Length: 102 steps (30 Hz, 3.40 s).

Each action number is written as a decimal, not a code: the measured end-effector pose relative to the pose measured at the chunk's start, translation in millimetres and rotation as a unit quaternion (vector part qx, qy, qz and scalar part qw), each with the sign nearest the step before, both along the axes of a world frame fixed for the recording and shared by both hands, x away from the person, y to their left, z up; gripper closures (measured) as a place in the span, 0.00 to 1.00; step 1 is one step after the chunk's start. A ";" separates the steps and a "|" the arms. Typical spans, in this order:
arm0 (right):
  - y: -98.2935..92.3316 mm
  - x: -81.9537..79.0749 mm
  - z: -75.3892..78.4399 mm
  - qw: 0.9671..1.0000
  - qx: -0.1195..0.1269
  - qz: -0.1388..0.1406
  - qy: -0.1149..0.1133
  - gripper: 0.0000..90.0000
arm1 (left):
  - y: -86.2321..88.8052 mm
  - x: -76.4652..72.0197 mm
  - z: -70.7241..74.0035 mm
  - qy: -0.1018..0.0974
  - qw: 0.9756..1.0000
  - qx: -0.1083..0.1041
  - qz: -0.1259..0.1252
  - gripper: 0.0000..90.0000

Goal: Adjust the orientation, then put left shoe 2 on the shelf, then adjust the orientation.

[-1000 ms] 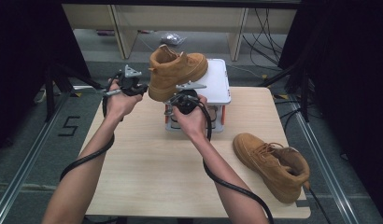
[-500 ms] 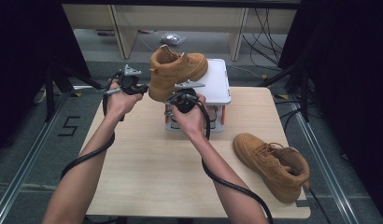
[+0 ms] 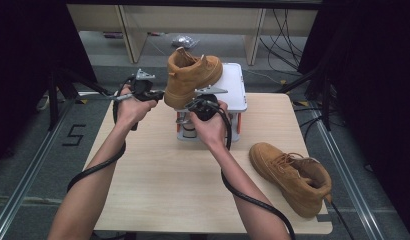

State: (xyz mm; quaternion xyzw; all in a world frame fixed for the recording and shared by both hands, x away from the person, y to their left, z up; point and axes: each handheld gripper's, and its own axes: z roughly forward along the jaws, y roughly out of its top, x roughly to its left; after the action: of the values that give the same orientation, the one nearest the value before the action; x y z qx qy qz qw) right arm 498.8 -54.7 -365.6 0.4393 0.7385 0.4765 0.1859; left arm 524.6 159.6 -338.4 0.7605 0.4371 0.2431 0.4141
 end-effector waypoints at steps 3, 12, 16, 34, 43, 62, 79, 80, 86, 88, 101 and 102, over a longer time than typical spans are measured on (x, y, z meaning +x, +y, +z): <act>-3.6 0.2 2.2 1.000 -0.003 -0.002 0.001 1.00 | -1.7 -0.9 2.7 -0.001 1.000 0.008 -0.006 1.00; -9.4 -0.2 5.0 1.000 0.004 -0.002 0.004 1.00 | -5.4 -2.3 5.2 0.001 1.000 0.001 -0.009 1.00; -9.9 -0.7 5.3 1.000 0.004 -0.005 0.006 1.00 | -6.3 -2.7 5.3 0.002 1.000 -0.003 -0.008 1.00; -25.7 2.9 8.1 1.000 0.004 -0.025 0.007 1.00 | -23.3 0.3 7.2 0.002 1.000 -0.018 -0.020 1.00; -28.6 4.8 9.6 1.000 0.001 -0.026 0.007 1.00 | -24.9 1.0 8.1 0.003 1.000 -0.013 -0.021 1.00; -36.7 7.0 10.5 0.999 -0.009 -0.037 0.002 1.00 | -35.0 1.2 8.4 0.005 1.000 -0.015 -0.024 1.00; -44.8 8.5 9.9 0.999 -0.010 -0.051 0.008 1.00 | -44.5 1.5 7.2 0.002 0.999 -0.020 -0.029 1.00; -45.5 8.6 10.1 0.999 -0.011 -0.051 0.008 1.00 | -44.3 1.4 8.5 0.006 0.999 -0.014 -0.034 1.00; -45.9 9.8 10.2 0.999 -0.010 -0.051 0.009 1.00 | -46.3 3.0 8.4 0.003 0.999 -0.020 -0.032 1.00; -46.0 10.6 9.8 0.999 -0.010 -0.053 0.010 1.00 | -46.3 3.2 8.4 0.006 0.999 -0.011 -0.033 1.00; -49.9 12.5 10.1 0.998 -0.016 -0.056 0.010 1.00 | -51.1 4.0 6.6 0.007 0.999 -0.018 -0.031 1.00; -49.8 12.6 10.1 0.998 -0.014 -0.056 0.013 1.00 | -51.1 4.3 6.1 0.008 0.999 -0.019 -0.031 1.00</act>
State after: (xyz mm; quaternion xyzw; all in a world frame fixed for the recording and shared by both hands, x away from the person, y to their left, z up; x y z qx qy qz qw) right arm 511.4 -104.5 -355.5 0.4838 0.7217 0.4489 0.2088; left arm 528.9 108.5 -332.2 0.7677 0.4214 0.2156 0.4319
